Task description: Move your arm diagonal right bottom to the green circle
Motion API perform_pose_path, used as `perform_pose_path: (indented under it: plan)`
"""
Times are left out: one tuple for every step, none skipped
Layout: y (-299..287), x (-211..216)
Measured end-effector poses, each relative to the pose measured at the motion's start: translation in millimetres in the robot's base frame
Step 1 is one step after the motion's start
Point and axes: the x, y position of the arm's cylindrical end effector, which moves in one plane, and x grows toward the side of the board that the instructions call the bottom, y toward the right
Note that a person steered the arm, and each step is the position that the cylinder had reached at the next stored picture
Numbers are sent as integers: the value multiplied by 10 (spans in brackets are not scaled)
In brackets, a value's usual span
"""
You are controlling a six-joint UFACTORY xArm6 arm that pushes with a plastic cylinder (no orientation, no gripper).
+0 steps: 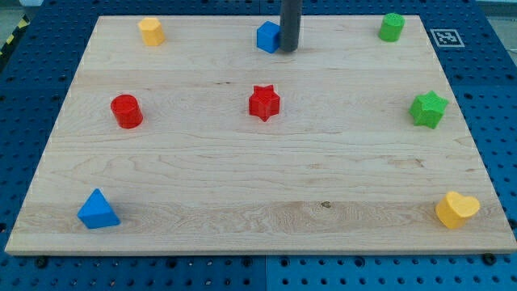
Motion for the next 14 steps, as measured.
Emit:
perform_pose_path:
  plan:
    - [345, 145]
    - [435, 196]
    - [476, 228]
    - [516, 251]
    - [520, 263]
    - [520, 263]
    - [620, 305]
    - [822, 361]
    - [826, 361]
    - [826, 361]
    - [991, 361]
    - [1152, 361]
    - [1506, 361]
    - [2084, 361]
